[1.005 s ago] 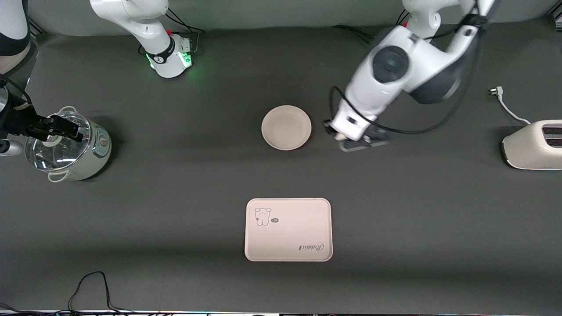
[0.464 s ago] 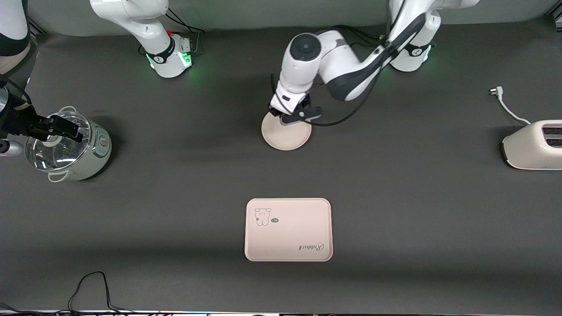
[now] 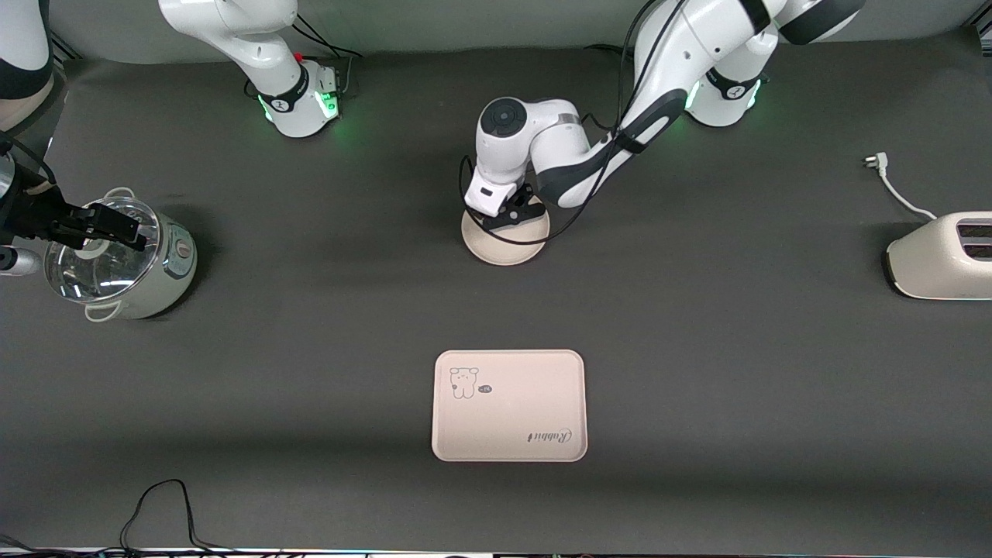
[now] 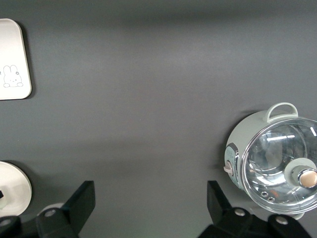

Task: Place bun in plate and plate on tray
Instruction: 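Lower the bun onto the plate and open the left gripper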

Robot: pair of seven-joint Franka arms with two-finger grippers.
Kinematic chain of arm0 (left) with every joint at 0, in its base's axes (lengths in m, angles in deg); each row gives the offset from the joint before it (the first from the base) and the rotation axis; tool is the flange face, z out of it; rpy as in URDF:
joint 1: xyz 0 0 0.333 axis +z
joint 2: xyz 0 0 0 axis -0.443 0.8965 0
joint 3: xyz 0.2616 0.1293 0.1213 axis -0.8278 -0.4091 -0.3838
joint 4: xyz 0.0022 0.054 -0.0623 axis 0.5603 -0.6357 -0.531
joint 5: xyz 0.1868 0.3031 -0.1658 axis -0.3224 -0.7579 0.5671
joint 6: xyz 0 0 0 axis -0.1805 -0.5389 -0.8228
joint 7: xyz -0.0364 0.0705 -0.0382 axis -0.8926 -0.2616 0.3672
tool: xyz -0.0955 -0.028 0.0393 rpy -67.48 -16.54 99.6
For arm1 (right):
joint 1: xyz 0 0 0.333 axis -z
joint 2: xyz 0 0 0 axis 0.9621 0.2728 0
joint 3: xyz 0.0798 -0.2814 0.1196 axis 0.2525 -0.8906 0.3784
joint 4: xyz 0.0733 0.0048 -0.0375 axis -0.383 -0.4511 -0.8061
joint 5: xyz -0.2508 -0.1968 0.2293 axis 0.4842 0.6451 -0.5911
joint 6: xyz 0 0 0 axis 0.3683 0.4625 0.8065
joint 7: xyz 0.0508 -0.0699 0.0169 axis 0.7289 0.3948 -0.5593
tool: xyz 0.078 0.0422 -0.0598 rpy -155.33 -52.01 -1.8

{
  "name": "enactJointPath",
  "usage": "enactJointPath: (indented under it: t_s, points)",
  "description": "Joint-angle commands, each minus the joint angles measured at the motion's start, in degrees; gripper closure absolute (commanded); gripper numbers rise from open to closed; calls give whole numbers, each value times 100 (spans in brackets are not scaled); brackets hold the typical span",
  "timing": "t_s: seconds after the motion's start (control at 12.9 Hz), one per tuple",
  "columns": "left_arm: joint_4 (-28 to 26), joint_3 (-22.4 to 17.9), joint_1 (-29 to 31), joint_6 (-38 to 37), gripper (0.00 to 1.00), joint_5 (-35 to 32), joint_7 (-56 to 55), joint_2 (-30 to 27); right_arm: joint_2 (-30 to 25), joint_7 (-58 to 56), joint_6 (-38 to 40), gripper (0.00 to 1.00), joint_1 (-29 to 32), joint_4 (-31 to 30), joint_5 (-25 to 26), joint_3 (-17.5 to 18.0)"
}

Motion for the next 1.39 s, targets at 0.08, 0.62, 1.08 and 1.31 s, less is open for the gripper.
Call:
enactJointPath:
  t_s: [0.08, 0.62, 1.08, 1.31]
  points:
    - [133, -354, -426, 113, 57, -112, -146, 56, -39, -79, -47, 0, -21, -38, 106, -15]
    - [133, -434, -480, -10, 0, -183, -94, 126, -31, -79, -47, 0, -21, -38, 106, -15]
    - [369, 766, 1167, -1333, 0, 142, 1239, -620, -66, -70, -38, 0, -82, -134, 97, 2]
    - [1088, 2111, 2996, -2817, 0, 160, 1987, -691, -136, -18, -38, 0, -396, -196, 45, 29]
